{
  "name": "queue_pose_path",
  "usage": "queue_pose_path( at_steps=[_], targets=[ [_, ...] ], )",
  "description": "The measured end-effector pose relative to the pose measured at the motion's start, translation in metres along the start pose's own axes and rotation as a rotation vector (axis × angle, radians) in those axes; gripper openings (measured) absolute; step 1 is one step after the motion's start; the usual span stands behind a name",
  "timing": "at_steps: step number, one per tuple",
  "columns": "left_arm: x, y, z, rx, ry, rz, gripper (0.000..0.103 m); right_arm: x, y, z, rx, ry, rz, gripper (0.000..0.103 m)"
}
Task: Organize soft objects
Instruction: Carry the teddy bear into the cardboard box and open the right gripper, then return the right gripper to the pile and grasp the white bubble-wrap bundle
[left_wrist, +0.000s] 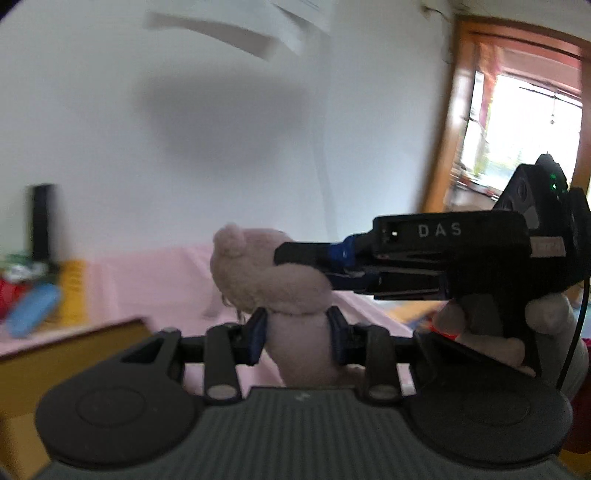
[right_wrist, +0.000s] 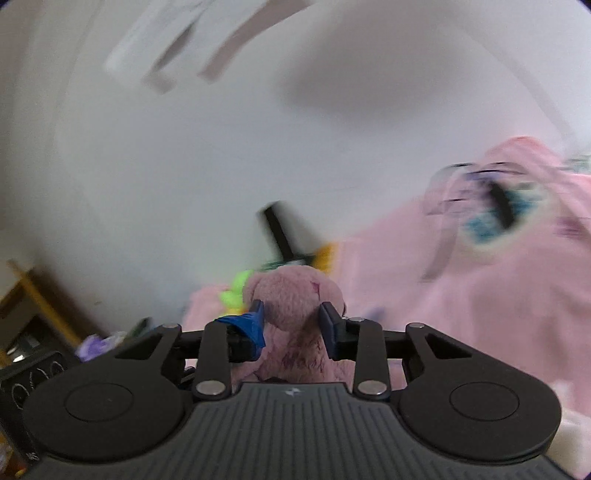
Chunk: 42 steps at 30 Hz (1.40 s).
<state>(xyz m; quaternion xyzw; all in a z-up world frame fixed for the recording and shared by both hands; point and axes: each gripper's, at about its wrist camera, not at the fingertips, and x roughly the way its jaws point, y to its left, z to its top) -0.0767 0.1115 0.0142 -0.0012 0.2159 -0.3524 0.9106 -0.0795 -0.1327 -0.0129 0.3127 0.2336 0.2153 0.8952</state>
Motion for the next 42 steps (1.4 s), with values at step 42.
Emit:
queue_pose_path(
  at_steps=[42],
  targets=[
    [-0.029, 0.168, -0.096, -0.189, 0.291, 0.327, 0.032, 0.186, 0.029, -0.104, 0.055, 0.398, -0.496, 0.010]
  ],
)
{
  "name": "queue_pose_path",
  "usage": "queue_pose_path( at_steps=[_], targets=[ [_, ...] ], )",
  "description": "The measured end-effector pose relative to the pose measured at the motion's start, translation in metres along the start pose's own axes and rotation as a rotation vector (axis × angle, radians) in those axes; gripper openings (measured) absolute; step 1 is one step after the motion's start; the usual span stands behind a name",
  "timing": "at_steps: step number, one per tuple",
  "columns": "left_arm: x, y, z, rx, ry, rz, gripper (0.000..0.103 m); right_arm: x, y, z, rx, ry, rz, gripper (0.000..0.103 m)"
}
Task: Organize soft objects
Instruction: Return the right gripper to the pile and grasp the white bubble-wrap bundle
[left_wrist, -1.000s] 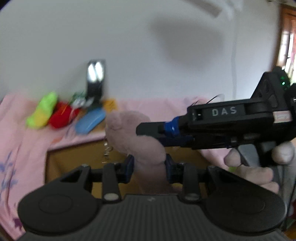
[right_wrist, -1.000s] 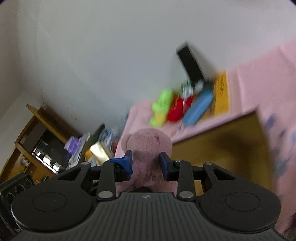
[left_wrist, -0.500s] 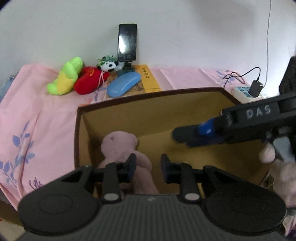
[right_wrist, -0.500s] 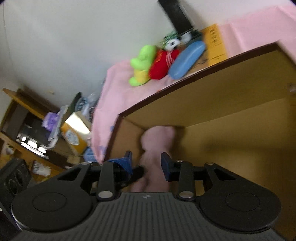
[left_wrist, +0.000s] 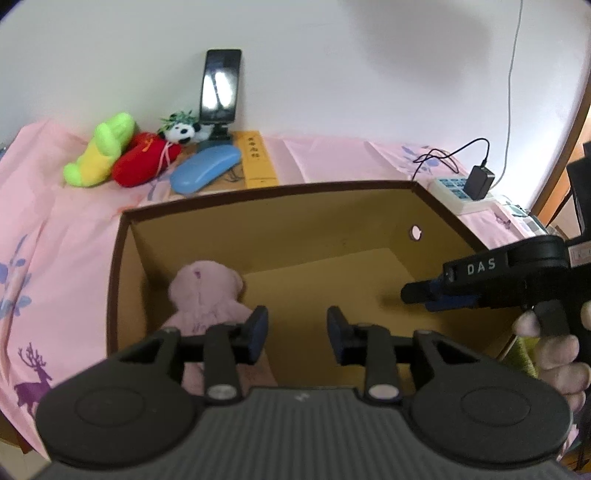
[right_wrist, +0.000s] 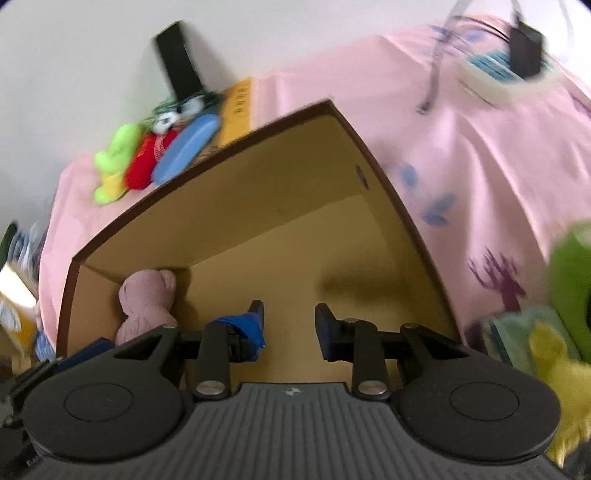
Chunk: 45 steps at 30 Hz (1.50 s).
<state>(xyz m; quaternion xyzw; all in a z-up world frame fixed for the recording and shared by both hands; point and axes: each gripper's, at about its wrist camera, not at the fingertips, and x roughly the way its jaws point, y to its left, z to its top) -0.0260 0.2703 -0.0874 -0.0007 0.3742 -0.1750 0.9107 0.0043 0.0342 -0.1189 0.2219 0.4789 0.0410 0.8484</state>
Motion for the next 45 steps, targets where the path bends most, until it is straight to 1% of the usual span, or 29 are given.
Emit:
queue_pose_path(
  at_steps=[3, 5, 7, 8, 9, 13, 15, 17, 19, 23, 27, 30, 33, 35, 36, 39, 41, 43, 45],
  targets=[
    [0.000, -0.009, 0.001, 0.008, -0.001, 0.001, 0.034, -0.004, -0.006, -0.003, 0.007, 0.016, 0.023, 0.010],
    [-0.001, -0.017, 0.004, 0.010, 0.001, 0.002, 0.034, -0.008, -0.010, -0.004, 0.035, 0.026, 0.036, 0.010],
    [-0.004, -0.026, 0.007, 0.016, -0.005, 0.004, 0.034, -0.014, -0.012, -0.007, 0.039, 0.027, 0.072, 0.011],
    [-0.008, -0.033, 0.008, 0.023, -0.010, 0.006, 0.035, -0.019, -0.014, -0.008, 0.029, 0.017, 0.101, 0.011],
    [-0.011, -0.040, 0.010, 0.030, -0.017, 0.006, 0.038, -0.025, -0.015, -0.008, 0.022, 0.000, 0.118, 0.011],
    [-0.022, -0.069, 0.016, 0.039, -0.039, -0.005, 0.042, -0.058, -0.034, -0.002, -0.019, -0.108, 0.209, 0.012],
    [-0.024, -0.085, 0.018, 0.034, -0.042, -0.023, 0.044, -0.075, -0.049, 0.001, -0.031, -0.157, 0.237, 0.013],
    [-0.024, -0.107, 0.020, 0.036, -0.038, -0.047, 0.044, -0.094, -0.068, 0.002, -0.051, -0.216, 0.235, 0.017],
    [-0.022, -0.132, 0.019, 0.052, -0.039, -0.080, 0.046, -0.109, -0.091, 0.001, -0.058, -0.266, 0.218, 0.017],
    [-0.011, -0.190, 0.014, 0.111, -0.020, -0.142, 0.048, -0.135, -0.150, -0.001, -0.054, -0.286, 0.164, 0.018],
    [0.005, -0.245, 0.005, 0.165, 0.015, -0.194, 0.051, -0.151, -0.204, -0.008, -0.045, -0.265, 0.080, 0.018],
    [0.023, -0.285, -0.005, 0.174, 0.073, -0.263, 0.052, -0.156, -0.241, -0.013, -0.015, -0.221, 0.033, 0.019],
    [0.040, -0.319, -0.018, 0.189, 0.125, -0.313, 0.053, -0.153, -0.273, -0.016, 0.029, -0.137, 0.029, 0.019],
    [0.051, -0.340, -0.026, 0.205, 0.160, -0.330, 0.053, -0.155, -0.288, -0.020, 0.045, -0.122, 0.033, 0.019],
    [0.057, -0.350, -0.030, 0.216, 0.178, -0.335, 0.054, -0.154, -0.293, -0.020, 0.047, -0.100, 0.032, 0.019],
    [0.070, -0.368, -0.036, 0.230, 0.215, -0.333, 0.055, -0.151, -0.307, -0.020, 0.071, -0.055, 0.078, 0.020],
    [0.081, -0.378, -0.041, 0.238, 0.242, -0.308, 0.055, -0.147, -0.314, -0.019, 0.091, -0.026, 0.123, 0.021],
    [0.090, -0.383, -0.044, 0.225, 0.268, -0.311, 0.055, -0.142, -0.318, -0.017, 0.109, 0.000, 0.161, 0.021],
    [0.098, -0.385, -0.045, 0.219, 0.286, -0.311, 0.055, -0.137, -0.324, -0.017, 0.144, 0.026, 0.199, 0.025]
  ],
)
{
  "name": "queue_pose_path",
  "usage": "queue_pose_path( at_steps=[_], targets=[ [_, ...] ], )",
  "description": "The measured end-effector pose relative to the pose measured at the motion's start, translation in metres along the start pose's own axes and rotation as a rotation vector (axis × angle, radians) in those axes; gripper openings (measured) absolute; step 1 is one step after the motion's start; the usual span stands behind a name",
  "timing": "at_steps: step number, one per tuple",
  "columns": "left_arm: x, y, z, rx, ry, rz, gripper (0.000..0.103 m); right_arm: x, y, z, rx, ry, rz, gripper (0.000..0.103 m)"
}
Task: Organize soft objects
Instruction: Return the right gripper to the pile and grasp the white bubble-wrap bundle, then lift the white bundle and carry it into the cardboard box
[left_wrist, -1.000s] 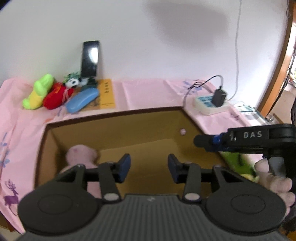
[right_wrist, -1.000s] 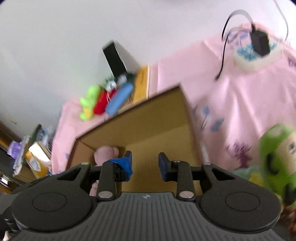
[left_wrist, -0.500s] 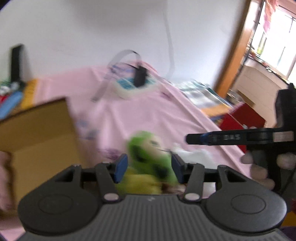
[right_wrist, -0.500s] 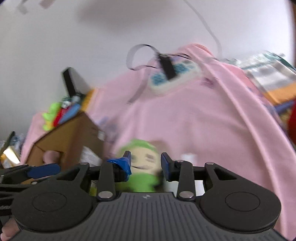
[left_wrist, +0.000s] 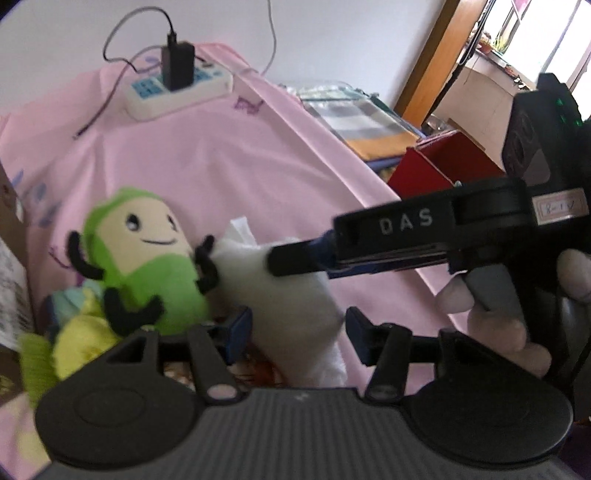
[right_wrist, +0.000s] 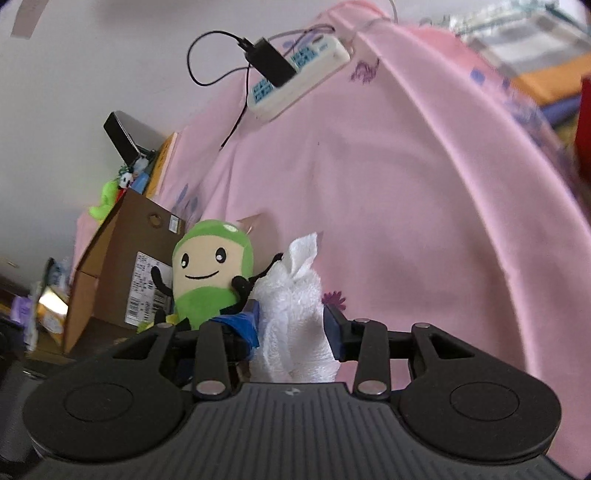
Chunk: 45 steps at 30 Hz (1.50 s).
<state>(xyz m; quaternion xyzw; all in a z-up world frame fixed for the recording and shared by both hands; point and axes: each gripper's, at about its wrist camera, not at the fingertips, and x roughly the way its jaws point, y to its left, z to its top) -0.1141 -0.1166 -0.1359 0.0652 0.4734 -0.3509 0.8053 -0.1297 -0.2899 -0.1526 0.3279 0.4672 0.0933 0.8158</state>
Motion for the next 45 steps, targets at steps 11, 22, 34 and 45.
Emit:
queue_pose_path(
  at_steps=[11, 22, 34, 45],
  targets=[
    [0.013, 0.004, 0.005, -0.055, 0.002, 0.015, 0.053, 0.005, -0.008, 0.004, -0.030, 0.057, 0.097, 0.023],
    [-0.033, -0.009, 0.017, 0.014, -0.147, -0.057, 0.048, -0.043, -0.002, 0.004, -0.054, -0.069, 0.150, 0.022],
    [-0.142, 0.053, 0.010, -0.007, -0.406, 0.008, 0.051, -0.043, 0.100, 0.006, -0.217, -0.222, 0.289, 0.022],
    [-0.217, 0.161, -0.012, -0.065, -0.500, 0.134, 0.051, 0.028, 0.234, 0.002, -0.371, -0.210, 0.376, 0.022]
  ],
)
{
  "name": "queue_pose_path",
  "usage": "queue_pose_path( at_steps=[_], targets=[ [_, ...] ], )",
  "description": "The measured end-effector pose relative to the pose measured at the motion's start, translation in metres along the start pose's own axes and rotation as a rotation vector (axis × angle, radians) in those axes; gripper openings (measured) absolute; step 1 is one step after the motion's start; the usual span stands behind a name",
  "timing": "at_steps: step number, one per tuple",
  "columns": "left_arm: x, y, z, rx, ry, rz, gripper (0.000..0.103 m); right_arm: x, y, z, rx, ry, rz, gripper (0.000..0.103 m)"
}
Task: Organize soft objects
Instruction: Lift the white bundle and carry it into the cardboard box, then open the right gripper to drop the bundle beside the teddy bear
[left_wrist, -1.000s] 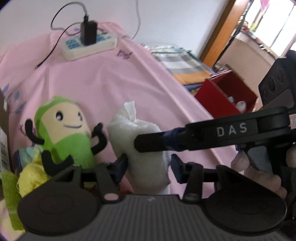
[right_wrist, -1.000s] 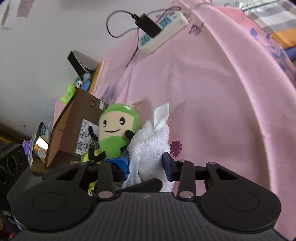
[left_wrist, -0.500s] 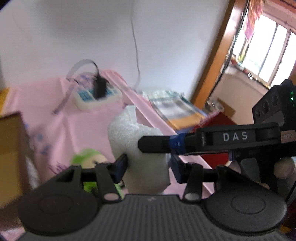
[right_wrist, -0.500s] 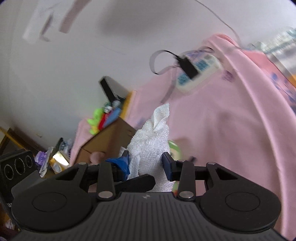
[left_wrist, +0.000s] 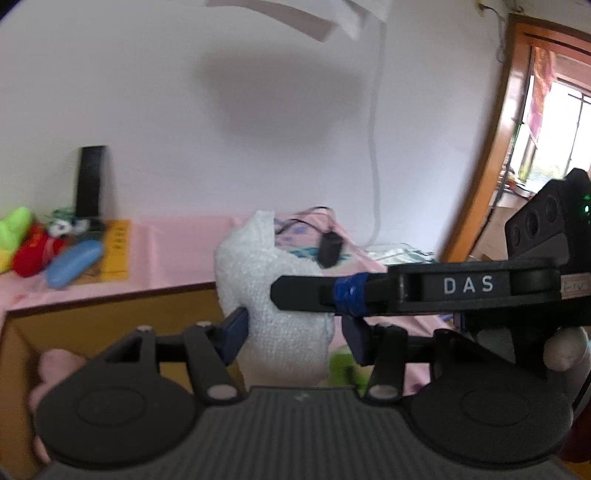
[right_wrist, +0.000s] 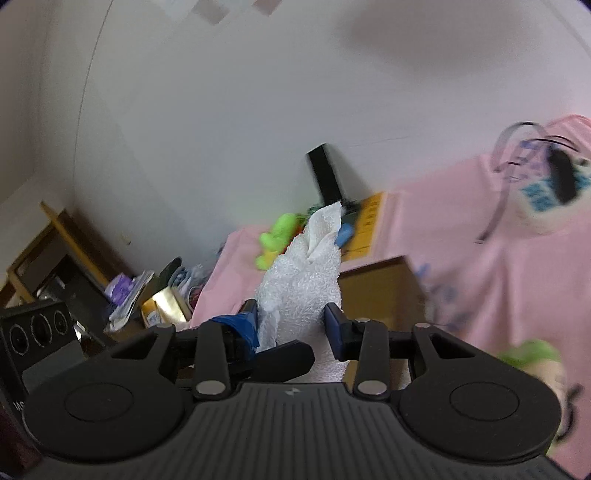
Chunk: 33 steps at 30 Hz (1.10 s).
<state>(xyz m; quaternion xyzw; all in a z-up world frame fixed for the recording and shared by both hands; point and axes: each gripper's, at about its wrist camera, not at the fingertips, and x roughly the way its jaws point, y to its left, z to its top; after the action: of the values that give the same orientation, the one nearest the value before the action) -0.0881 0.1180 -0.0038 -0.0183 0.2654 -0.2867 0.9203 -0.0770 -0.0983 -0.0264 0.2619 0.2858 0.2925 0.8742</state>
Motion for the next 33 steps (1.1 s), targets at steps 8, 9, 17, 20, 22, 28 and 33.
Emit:
queue_pose_path(
  at_steps=[8, 9, 17, 20, 22, 28, 33],
  targets=[
    [0.005, 0.087, -0.010, -0.050, 0.082, 0.088, 0.051, 0.091, 0.028, -0.011, -0.023, 0.102, -0.012, 0.022],
    [0.007, 0.096, -0.013, -0.064, 0.096, 0.094, 0.051, 0.102, 0.028, -0.013, -0.007, 0.119, -0.017, 0.022],
    [0.037, 0.150, -0.039, -0.158, 0.216, 0.141, 0.050, 0.163, 0.022, -0.030, 0.062, 0.255, -0.104, 0.022],
    [0.046, 0.163, -0.045, -0.184, 0.254, 0.170, 0.048, 0.181, 0.022, -0.036, 0.070, 0.297, -0.140, 0.022],
    [0.050, 0.169, -0.048, -0.192, 0.277, 0.186, 0.056, 0.191, 0.021, -0.038, 0.068, 0.319, -0.168, 0.022],
    [0.048, 0.175, -0.052, -0.180, 0.276, 0.224, 0.074, 0.197, 0.022, -0.042, 0.070, 0.321, -0.190, 0.023],
    [0.043, 0.173, -0.050, -0.168, 0.284, 0.278, 0.074, 0.191, 0.026, -0.042, 0.059, 0.294, -0.203, 0.023]
  ],
)
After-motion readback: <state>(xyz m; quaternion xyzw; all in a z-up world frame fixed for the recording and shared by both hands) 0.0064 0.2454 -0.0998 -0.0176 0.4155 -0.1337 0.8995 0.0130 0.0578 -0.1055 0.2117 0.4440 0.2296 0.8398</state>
